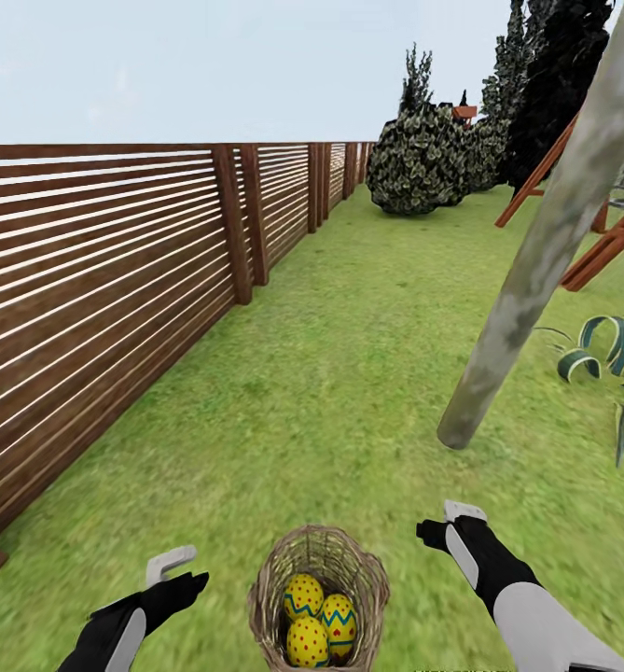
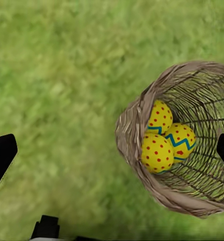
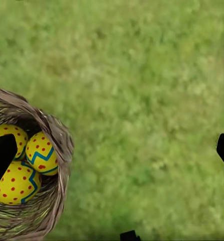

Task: Take the three Easter eggs out of the wicker basket on the lawn in the garden, then place them on the lawn next to a single tree (choose any tree) so that all three eggs are next to the same tree and none are left in the basket.

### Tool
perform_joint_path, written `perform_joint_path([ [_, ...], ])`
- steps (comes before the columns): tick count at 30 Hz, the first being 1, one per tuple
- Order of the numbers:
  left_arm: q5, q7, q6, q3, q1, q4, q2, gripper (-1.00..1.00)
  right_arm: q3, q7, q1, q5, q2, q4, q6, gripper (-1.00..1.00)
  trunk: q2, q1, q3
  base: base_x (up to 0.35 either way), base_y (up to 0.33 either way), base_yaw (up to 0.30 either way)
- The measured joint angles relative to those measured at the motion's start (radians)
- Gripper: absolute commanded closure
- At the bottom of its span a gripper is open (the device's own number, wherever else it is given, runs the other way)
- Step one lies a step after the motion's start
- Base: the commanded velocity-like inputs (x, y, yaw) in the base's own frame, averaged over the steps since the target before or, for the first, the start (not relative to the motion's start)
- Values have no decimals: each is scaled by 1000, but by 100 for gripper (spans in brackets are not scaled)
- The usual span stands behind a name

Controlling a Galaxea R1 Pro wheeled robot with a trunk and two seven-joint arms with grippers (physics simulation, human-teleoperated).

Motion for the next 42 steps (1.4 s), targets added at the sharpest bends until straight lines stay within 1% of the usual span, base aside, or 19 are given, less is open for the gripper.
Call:
perform_joint_path([
  [3,-1,15,-1,-25,0,5,0,-100,0,0,0,0,0,0,0,-100,21,-12,13,0,0,-204],
  [6,-1,27,-4,-58,-1,28,0,-100,-1,0,0,0,0,0,0,-100,42,-23,26,0,0,-204],
  [7,0,33,-10,-80,-1,48,1,-100,-2,0,0,-1,0,0,0,-100,49,-27,30,0,0,-204],
  [11,0,45,-22,-121,-1,77,0,-100,-2,0,0,-2,0,0,0,-100,77,-42,47,0,0,-204],
  [12,0,51,-25,-141,-1,85,0,-100,-2,0,0,-2,0,0,0,-100,84,-46,51,0,0,-204],
  [16,-3,67,-34,-199,-1,97,0,-100,-2,0,0,-3,0,0,0,-100,112,-61,68,0,0,-204],
  [18,-5,72,-41,-216,-1,112,-1,-100,-2,0,0,-3,0,0,0,-100,126,-69,77,0,0,-204],
  [25,-7,80,-50,-235,-1,166,-1,-100,-1,-1,0,-3,0,0,0,-100,175,-96,107,0,0,-204],
  [36,-6,83,-50,-239,-2,176,-3,-100,-1,-1,0,-5,0,0,0,-100,252,-138,154,0,0,-200],
  [39,-4,86,-47,-240,-5,170,-9,-100,-1,-1,0,-5,0,1,0,-100,274,-150,166,0,0,-191],
  [41,-3,104,-42,-241,-10,166,-16,-100,-1,-1,0,-5,0,1,0,-100,288,-157,175,0,0,-188],
  [42,-2,123,-39,-243,-13,165,-25,-100,-1,-1,0,-5,0,2,0,-100,295,-161,179,0,0,-185],
])
